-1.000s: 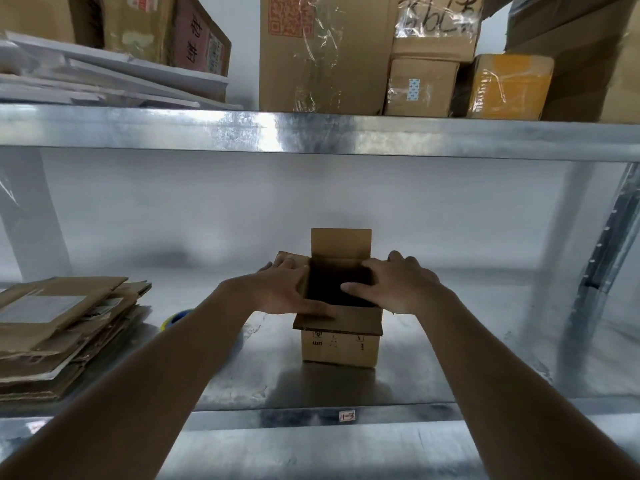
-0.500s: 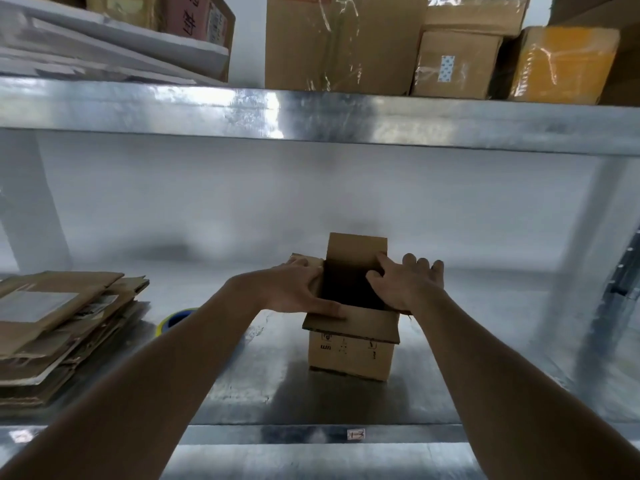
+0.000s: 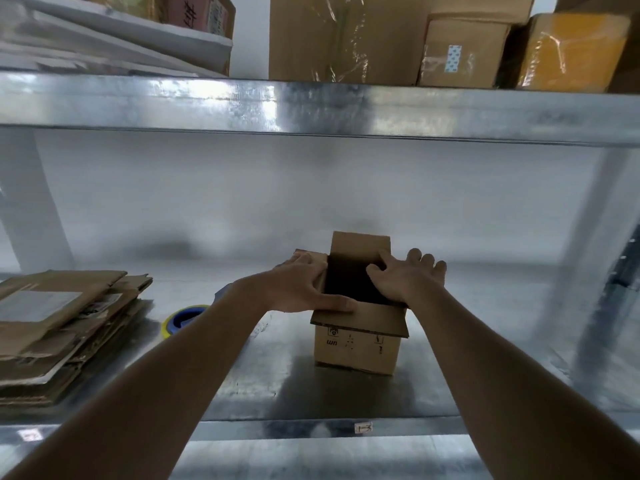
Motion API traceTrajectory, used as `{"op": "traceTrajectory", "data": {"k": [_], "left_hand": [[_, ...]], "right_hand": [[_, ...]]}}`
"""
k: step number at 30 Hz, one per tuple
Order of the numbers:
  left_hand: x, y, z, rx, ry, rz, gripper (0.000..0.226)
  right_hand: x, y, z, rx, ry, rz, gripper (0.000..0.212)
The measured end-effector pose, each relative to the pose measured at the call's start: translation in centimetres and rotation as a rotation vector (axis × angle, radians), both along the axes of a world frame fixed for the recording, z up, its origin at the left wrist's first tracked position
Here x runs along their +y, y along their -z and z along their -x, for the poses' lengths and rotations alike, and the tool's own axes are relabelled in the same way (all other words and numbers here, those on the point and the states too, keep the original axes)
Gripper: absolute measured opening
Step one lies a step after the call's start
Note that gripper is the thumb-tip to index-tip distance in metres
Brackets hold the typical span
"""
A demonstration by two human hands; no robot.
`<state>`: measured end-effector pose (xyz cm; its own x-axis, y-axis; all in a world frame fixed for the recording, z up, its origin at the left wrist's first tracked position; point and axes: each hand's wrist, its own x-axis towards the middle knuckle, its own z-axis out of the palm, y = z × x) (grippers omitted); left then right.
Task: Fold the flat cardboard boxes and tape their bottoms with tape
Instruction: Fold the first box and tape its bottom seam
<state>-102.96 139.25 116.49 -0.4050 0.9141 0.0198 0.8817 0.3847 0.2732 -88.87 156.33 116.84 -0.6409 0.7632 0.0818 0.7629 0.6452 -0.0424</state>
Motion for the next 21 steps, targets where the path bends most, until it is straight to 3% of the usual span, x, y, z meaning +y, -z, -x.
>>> {"op": "traceTrajectory", "data": {"k": [4,8,12,15,16,18,19,21], "left_hand": [[-0.1,0.0,-0.7,-0.074,-0.012,-0.085,0.095],[-0.3,0.8,-0.7,-0.087,-0.007,-0.127,0.093],[-0.2,1.6,0.5,-0.111,0.096,-0.214,0.042],[-0.5,1.4,0.6,-0.142,0.170,-0.202,0.023],[-0.9,1.3,0.2,-0.114,0.166,-0.173,0.028],[-1.5,0.9,-0.7,-0.020,0.152,-0.077,0.069],[-1.6,0.9,-1.0,0.032,0.152,-0.033,0.076],[-1.4,1.4,-1.4,0.180,0.207,-0.013,0.069]], "right_hand": [[-0.6,-0.8,-1.6,0.064,-0.062,-0.013,0.062],[-1.6,-0.9,-3.2,0.186,-0.086,-0.069,0.032],[-2.5,-0.6,-4.7,0.326,-0.063,-0.010,0.027],[-3.0,-0.3,-5.8,0.341,-0.046,0.016,0.039],[-3.1,-0.1,-6.1,0.323,-0.032,0.002,0.044],[-3.3,0.1,-6.7,0.303,-0.005,-0.035,0.045],[-3.2,0.3,-7.1,0.314,0.001,-0.043,0.041],[-3.3,0.7,-7.7,0.348,0.005,-0.037,0.035]]}}
